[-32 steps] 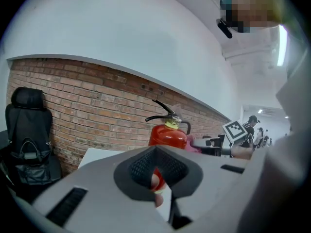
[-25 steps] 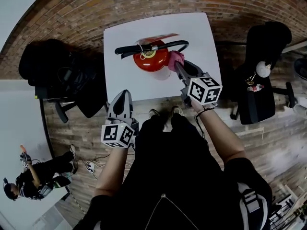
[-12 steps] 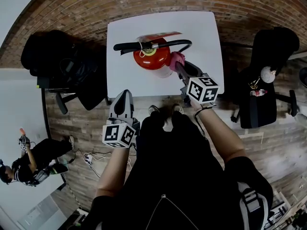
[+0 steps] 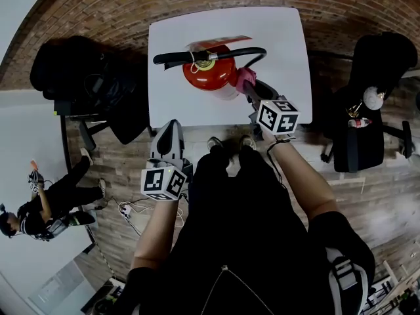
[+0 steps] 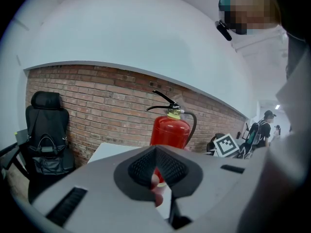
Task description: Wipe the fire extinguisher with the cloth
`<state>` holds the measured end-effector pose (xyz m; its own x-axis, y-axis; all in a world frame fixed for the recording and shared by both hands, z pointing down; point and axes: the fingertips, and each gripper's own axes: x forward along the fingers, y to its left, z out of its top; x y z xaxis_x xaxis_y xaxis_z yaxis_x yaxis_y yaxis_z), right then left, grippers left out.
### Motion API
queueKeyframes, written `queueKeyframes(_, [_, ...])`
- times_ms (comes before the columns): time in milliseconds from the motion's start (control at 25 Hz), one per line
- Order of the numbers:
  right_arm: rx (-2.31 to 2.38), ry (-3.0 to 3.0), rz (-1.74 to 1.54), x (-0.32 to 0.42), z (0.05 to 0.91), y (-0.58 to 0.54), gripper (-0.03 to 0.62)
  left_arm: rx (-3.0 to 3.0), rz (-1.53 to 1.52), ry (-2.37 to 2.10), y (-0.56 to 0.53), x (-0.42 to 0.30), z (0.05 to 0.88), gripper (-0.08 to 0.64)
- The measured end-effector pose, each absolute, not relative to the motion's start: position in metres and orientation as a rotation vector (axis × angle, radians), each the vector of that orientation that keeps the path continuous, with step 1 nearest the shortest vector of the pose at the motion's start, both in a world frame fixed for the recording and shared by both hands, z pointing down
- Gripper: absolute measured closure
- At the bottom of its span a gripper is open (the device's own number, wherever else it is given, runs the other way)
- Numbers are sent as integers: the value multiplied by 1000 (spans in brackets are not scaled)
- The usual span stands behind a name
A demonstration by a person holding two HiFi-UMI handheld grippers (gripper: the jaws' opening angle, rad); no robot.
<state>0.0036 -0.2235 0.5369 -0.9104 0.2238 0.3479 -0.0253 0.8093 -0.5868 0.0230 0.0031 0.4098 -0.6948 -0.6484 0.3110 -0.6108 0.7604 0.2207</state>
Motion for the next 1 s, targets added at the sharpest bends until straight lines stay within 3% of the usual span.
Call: queueKeyframes(1000, [1, -2472, 951, 1, 628, -228, 505, 923, -90, -2568, 25, 26, 421, 532])
